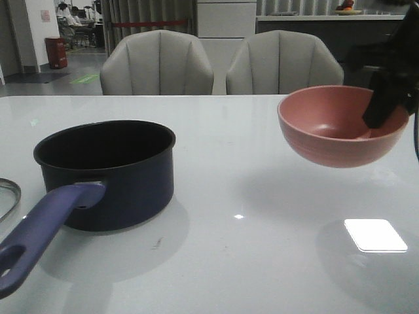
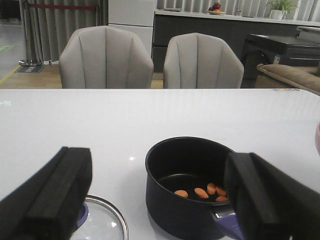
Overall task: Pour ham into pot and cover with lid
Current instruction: 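Carry the empty pink bowl back and set it on the table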
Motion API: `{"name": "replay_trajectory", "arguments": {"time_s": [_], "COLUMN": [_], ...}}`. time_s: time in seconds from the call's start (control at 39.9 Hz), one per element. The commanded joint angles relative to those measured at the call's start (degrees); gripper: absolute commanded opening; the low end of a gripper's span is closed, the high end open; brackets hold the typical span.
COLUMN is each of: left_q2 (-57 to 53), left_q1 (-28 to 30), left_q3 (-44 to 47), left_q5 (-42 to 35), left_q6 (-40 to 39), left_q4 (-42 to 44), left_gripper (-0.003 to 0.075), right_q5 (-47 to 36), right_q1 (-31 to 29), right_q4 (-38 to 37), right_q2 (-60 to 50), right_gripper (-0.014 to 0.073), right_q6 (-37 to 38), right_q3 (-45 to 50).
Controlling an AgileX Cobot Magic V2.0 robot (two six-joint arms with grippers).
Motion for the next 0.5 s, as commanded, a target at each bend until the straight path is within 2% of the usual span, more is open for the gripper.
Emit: {"name": "replay_trajectory", "arguments": {"time_s": [0.0, 0.33, 0.43, 0.48], "left_q2": [1.11, 1.11, 1.11, 1.11], "left_q1": [-0.37, -0.37, -0.37, -0.37], "left_q3": [-1.54, -1.54, -1.54, -1.54], "left_q5": [-4.60, -4.60, -4.60, -4.60], "left_q6": [-0.09, -0.09, -0.09, -0.09], "left_q4": [-0.02, -0.02, -0.02, -0.02], "left_gripper": [0.0582, 0.0583, 0.0582, 0.0582], "right_q5": [-2.02, -1.36, -1.27, -1.40], "right_q1": [-0.37, -0.37, -0.37, -0.37], "right_q4": [1.70, 1.77, 1.66, 1.59], "right_q2": [0.21, 5.59, 6.47, 6.46], "right_gripper": [0.0131, 0.0142, 0.0222, 0.0296], "right_q6": [0.01, 0.12, 0.12, 0.12], "right_q3": [-1.39, -1.39, -1.39, -1.39]}}
